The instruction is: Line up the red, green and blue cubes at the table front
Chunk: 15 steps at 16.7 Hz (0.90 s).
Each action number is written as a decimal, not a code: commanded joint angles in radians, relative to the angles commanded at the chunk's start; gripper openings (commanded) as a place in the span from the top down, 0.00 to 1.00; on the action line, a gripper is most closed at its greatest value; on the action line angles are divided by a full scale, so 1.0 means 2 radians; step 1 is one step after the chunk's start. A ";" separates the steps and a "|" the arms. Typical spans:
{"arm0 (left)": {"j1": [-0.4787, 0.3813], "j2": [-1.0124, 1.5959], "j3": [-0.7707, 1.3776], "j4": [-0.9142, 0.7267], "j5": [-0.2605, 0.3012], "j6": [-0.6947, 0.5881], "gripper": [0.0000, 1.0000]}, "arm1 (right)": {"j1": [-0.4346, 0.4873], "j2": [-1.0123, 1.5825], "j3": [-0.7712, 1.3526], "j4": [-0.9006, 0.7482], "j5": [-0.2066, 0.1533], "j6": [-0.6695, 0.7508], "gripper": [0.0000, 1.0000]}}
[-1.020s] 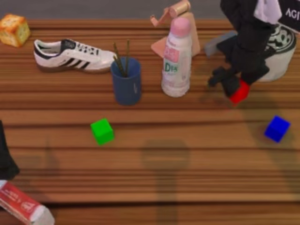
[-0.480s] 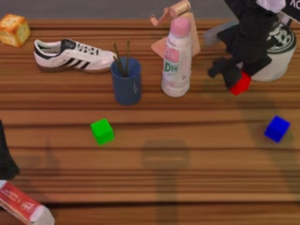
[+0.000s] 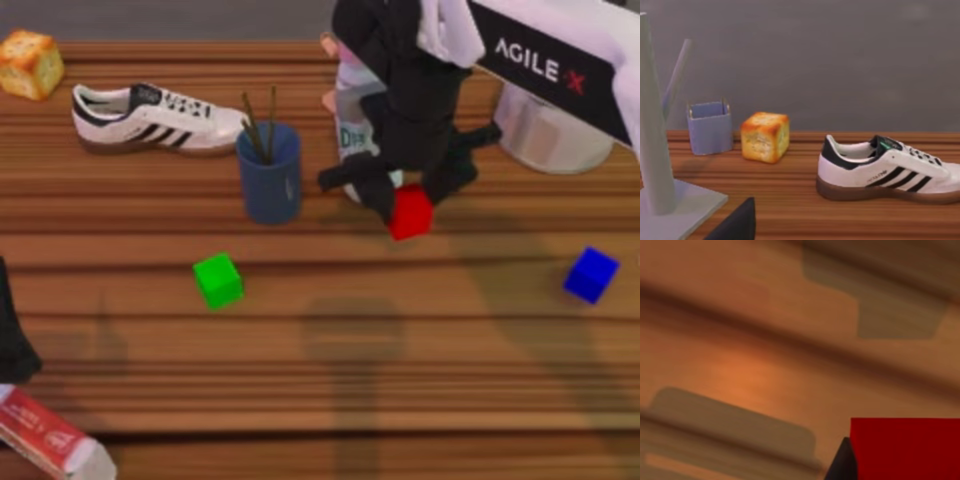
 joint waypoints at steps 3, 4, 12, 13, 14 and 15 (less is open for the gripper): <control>0.000 0.000 0.000 0.000 0.000 0.000 0.00 | 0.068 0.004 0.008 -0.014 0.002 0.141 1.00; 0.000 0.000 0.000 0.000 0.000 0.000 0.00 | 0.090 0.004 0.011 -0.018 0.003 0.186 1.00; 0.000 0.000 0.000 0.000 0.000 0.000 0.00 | 0.200 -0.011 0.019 -0.026 0.010 0.374 1.00; 0.000 0.000 0.000 0.000 0.000 0.000 0.00 | 0.200 -0.011 0.019 -0.026 0.010 0.374 1.00; 0.000 0.000 0.000 0.000 0.000 0.000 0.00 | 0.200 -0.011 0.019 -0.026 0.010 0.374 1.00; 0.000 0.000 0.000 0.000 0.000 0.000 0.00 | 0.200 -0.011 0.019 -0.026 0.010 0.374 1.00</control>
